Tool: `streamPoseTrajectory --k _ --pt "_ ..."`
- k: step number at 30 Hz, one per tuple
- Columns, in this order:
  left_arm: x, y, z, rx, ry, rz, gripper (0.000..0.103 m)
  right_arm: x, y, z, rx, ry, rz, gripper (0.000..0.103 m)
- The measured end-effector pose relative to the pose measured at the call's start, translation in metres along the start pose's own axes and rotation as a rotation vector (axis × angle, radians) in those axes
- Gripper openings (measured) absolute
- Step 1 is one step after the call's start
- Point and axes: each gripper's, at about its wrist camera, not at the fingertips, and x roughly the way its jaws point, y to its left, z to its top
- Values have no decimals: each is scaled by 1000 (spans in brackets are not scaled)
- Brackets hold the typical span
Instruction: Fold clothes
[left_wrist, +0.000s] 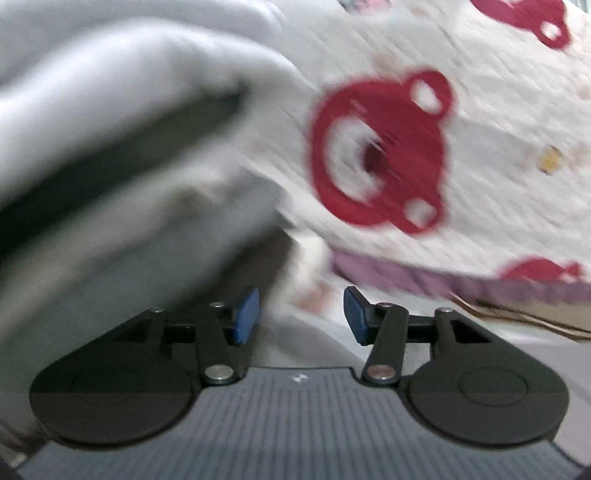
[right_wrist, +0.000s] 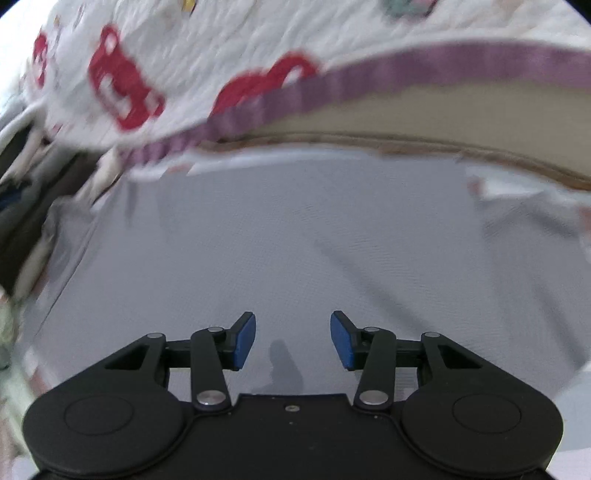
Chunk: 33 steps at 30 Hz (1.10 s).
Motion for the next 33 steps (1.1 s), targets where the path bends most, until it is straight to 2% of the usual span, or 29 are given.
streamPoseTrajectory --k 4,7,10,12,14,19,22,26,29,30,31,32,33 --pt "30 -43 -5 77 158 -184 54 -11 -25 33 61 -52 -66 50" --pt "66 -71 -5 160 224 -265 59 -4 -53 70 157 -37 -81 51" --pt "114 -83 -5 255 318 -246 59 16 -76 99 195 6 -80 52" --pt "135 -78 -5 245 379 -218 59 32 -86 111 179 35 -103 52" --pt "150 -70 -8 190 420 -222 58 46 -92 117 147 61 -130 52" --pt "168 -62 -11 159 439 -243 59 74 -107 134 100 93 -139 52" --pt "175 -63 -11 141 452 -287 59 90 -118 139 105 103 -120 53" --pt "184 -68 -15 125 489 -344 60 109 -122 134 81 104 -91 53" --pt "183 -72 -20 158 458 -353 60 118 -119 121 44 77 -95 54" --pt "181 -75 -22 195 448 -349 59 119 -117 117 20 47 -102 55" --pt "178 -77 -25 233 434 -341 49 121 -114 114 -7 17 -111 56" --pt "173 -80 -28 272 410 -320 23 121 -112 112 -19 -5 -115 58" --pt "169 -82 -32 302 390 -308 13 121 -112 111 -15 -19 -117 58"
